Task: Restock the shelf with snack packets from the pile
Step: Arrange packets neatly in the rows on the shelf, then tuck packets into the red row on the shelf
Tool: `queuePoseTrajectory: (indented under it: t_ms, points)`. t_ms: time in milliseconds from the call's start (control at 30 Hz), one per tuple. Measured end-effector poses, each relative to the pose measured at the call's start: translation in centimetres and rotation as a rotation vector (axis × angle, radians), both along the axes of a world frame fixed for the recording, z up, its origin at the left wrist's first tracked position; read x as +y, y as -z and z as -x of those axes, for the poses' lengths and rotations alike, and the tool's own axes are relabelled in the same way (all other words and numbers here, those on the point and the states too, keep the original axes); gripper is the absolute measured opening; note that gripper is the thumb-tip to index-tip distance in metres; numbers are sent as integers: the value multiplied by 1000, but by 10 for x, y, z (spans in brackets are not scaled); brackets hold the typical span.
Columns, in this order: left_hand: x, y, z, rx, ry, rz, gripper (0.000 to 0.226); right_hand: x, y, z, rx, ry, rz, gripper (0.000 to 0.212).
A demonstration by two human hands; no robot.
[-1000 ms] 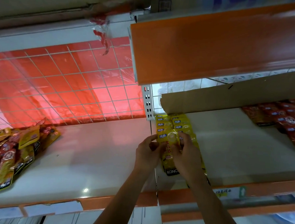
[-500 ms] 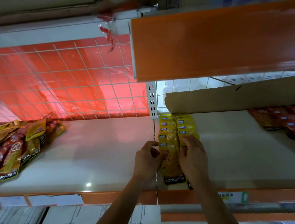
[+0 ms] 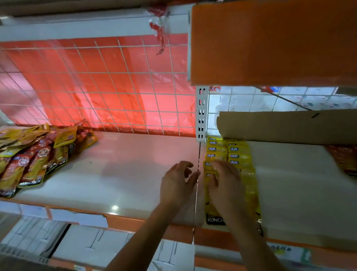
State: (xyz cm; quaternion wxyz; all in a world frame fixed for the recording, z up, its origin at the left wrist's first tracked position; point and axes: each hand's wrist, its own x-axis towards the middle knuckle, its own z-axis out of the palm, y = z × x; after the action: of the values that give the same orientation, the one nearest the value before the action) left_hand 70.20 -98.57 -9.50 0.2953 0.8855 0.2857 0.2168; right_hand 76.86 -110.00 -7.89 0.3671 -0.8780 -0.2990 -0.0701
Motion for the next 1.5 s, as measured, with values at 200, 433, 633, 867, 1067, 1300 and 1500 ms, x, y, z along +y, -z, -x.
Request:
queuePoseTrajectory:
  t_ms: [200, 433, 633, 867, 1067, 1300, 1500]
  points:
    - [45, -2, 25, -17, -64, -361, 32, 56, 3, 24, -56, -130, -19, 35]
    - [136, -8, 74, 57, -96, -499, 36, 161, 11, 67, -11, -202, 66, 40]
    - [223, -22, 120, 86, -189, -532, 33, 255, 5, 96, 34, -322, 31, 41]
    - [324, -39, 170, 106, -363, -516, 25, 348, -9, 122, -23, -511, 39, 67]
    - [398, -39, 197, 385, -516, -446, 34, 402, -10, 129, -143, -641, 254, 95]
    - [424, -30, 200, 578, -601, -198, 51, 421, -1, 126, -152, -714, 389, 84]
    - [409, -30, 194, 534, -542, -338, 40, 414, 5, 123, -29, -679, 289, 68]
